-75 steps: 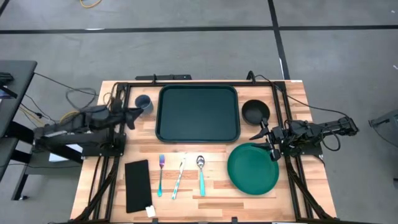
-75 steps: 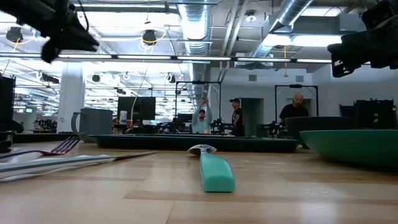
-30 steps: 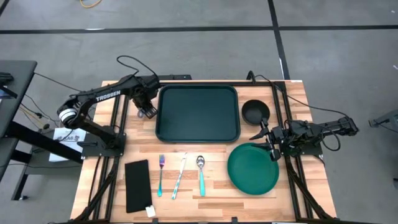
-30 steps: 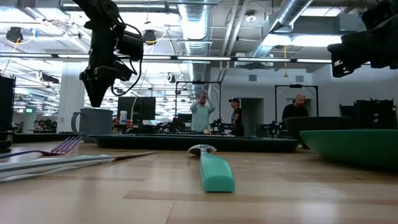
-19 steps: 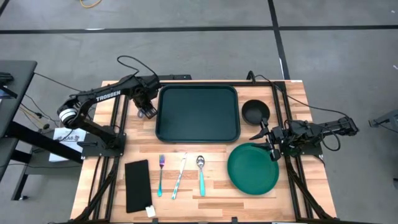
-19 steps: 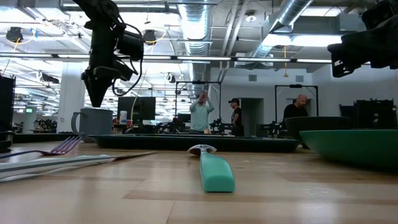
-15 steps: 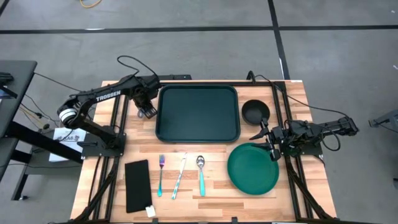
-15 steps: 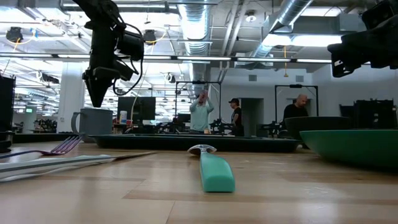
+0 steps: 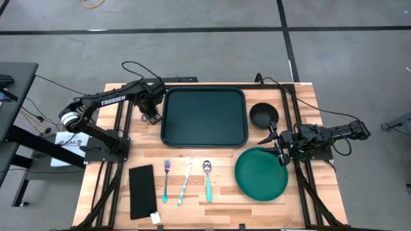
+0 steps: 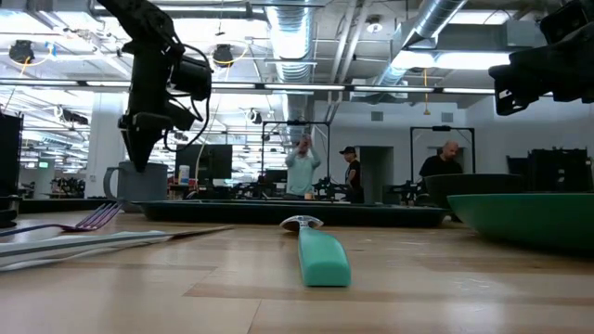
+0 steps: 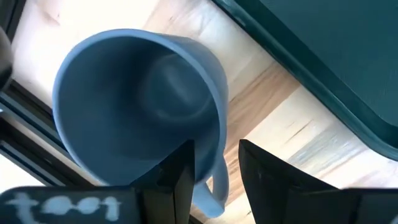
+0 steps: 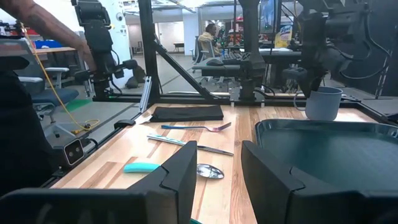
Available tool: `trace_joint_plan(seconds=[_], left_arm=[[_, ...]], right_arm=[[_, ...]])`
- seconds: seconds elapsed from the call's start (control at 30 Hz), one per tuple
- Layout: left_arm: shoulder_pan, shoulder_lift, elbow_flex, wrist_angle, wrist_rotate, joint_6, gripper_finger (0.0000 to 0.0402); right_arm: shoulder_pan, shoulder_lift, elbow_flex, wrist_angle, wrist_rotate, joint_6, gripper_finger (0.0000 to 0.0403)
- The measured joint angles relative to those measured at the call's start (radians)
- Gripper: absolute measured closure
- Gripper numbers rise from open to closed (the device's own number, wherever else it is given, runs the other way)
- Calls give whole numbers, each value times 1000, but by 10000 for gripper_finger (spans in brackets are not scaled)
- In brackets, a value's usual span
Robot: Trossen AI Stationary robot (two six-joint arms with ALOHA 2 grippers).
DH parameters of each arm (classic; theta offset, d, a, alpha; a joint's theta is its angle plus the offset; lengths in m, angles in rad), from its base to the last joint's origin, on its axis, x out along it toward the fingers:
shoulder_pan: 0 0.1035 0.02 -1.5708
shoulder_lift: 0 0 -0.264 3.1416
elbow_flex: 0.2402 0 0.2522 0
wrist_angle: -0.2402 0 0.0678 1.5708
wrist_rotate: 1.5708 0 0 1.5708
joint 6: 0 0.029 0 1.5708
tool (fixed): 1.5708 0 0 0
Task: Set up tray
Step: Put the gray mug on the black tray
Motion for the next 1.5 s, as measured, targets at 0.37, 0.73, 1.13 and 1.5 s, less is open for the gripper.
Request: trace_joint_plan(seconds=[0.37,0.73,1.13,1.5], left_arm=[[0,0,0,3,-41,0,342],[2,0,148,-13,-49,54,399],[14,230,444,-15,132,292,401],[-28,524,725,-179,34,392,401]], right_arm=[[0,0,0,0,0,0,285],[0,0,0,0,0,0,285],[0,0,0,0,0,0,285],[0,0,0,0,0,0,285]])
